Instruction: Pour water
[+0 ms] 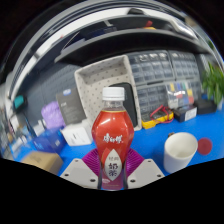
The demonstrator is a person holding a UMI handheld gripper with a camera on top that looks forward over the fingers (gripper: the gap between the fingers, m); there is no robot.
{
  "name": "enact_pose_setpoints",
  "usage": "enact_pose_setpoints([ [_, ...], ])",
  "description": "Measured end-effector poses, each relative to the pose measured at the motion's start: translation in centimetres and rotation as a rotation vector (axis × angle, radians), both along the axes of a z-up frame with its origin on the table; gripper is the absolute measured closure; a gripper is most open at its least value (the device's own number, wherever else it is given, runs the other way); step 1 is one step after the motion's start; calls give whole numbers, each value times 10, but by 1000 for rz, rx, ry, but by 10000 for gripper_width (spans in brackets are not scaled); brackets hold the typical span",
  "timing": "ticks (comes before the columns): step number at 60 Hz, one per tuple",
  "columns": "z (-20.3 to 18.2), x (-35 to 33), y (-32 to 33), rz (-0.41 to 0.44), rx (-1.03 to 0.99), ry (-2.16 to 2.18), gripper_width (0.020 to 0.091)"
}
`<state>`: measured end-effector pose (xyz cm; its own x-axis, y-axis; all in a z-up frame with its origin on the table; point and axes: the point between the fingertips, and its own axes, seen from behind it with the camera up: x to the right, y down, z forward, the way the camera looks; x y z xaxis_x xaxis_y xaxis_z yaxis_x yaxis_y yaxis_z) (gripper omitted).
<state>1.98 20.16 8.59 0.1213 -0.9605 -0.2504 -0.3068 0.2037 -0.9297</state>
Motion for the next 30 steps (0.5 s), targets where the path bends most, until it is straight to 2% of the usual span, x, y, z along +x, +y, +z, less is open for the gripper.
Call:
enact_pose_setpoints([
  [8,21,4,9,-49,342,53,814],
  [21,45,14,-7,-193,964,104,813],
  [30,50,19,-25,-266,1272,143,814],
])
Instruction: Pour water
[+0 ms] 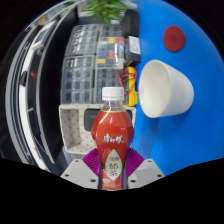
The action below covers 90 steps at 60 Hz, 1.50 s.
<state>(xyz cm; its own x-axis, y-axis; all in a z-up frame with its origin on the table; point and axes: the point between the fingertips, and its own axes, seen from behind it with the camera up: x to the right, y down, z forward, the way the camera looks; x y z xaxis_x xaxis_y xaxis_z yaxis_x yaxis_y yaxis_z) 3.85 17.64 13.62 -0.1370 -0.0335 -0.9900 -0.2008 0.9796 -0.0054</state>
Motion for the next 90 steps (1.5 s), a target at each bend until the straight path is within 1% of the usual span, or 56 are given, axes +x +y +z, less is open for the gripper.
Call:
enact_pose_setpoints([
  [10,7,-3,-4,-26,244,38,815],
  [21,7,-5,-5,-48,407,71,815],
  [28,5,-5,-3,-42,405,88,814],
  [33,6,-10,-4,-14,357,87,814],
  [36,6,-11,-2,8,292,76,815],
  [40,10,-12,-3,50,154,62,814],
  [41,14,-10,-2,52,107,57,814],
  [43,21,-14,-8,99,11,47,813],
  [46,30,-15,-18,135,-145,16,814],
  [50,50,-12,-41,158,-366,-36,815],
  [51,52,-8,-43,142,-426,-62,813],
  [52,61,-9,-51,166,-475,-63,814],
  [55,75,-3,-67,187,-636,-86,814],
  [60,86,5,-104,191,-935,-97,814],
  [61,80,8,-114,166,-993,-120,813],
  [62,83,9,-122,156,-1042,-121,813],
  [63,93,8,-129,162,-1087,-100,814],
  [66,97,11,-152,142,-1214,-101,812],
  [70,93,14,-186,123,-1369,-69,813],
  [71,85,17,-197,109,-1402,-69,807],
  [76,68,17,-232,95,-1500,-16,803],
  [81,42,14,-257,98,-1534,7,805],
  [82,36,15,-261,99,-1535,13,794],
  [90,-11,10,-279,137,-1523,44,795],
])
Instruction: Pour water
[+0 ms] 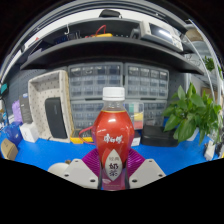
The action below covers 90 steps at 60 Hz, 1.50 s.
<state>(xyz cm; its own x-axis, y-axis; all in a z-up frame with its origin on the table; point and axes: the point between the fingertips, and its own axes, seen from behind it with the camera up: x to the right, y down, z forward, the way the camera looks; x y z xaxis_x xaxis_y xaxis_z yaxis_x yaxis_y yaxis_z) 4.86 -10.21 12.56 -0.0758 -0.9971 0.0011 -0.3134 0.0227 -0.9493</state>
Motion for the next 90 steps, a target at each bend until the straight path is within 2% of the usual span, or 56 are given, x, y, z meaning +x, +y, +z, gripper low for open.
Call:
enact_pose_setpoints([
  [9,-49,-7,-4,31,-17,55,784],
  [12,-46,-6,-3,38,-6,-4,763],
  [21,-44,-16,-4,56,8,-66,769],
  [30,-42,-15,-4,53,5,-54,713],
  [36,-44,-17,-5,38,19,-33,637],
  [41,-59,-21,-5,28,17,18,457],
  [46,-67,-38,-5,10,9,48,363],
  [55,-60,-87,-2,-36,19,80,364],
  [65,-18,-143,11,-67,2,98,370],
  [81,61,-181,65,-36,29,17,366],
  [90,72,-198,85,-19,12,10,362],
])
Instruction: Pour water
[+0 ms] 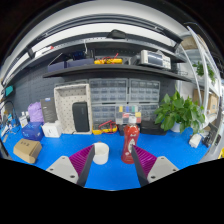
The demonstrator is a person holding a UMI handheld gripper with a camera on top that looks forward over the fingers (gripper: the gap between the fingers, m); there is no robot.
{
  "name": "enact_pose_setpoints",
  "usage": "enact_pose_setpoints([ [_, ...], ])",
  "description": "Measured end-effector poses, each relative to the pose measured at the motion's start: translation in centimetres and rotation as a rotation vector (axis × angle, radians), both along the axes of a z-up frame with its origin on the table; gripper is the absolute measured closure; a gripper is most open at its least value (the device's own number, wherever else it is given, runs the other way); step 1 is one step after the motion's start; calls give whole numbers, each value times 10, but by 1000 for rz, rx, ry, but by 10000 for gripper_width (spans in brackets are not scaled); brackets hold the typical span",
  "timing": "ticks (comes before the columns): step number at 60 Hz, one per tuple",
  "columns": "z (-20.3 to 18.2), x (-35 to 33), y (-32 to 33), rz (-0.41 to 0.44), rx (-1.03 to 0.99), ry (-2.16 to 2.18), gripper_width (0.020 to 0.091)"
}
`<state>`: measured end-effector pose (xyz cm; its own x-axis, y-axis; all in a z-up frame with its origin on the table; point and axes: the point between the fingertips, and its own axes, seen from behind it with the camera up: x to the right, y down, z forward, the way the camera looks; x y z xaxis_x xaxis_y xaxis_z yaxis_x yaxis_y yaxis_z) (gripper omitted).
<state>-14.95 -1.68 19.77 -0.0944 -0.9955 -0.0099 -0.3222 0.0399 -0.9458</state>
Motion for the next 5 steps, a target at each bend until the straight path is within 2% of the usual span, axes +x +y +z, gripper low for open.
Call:
enact_pose_setpoints([
  [5,0,-6,4,0,-5,3,360],
])
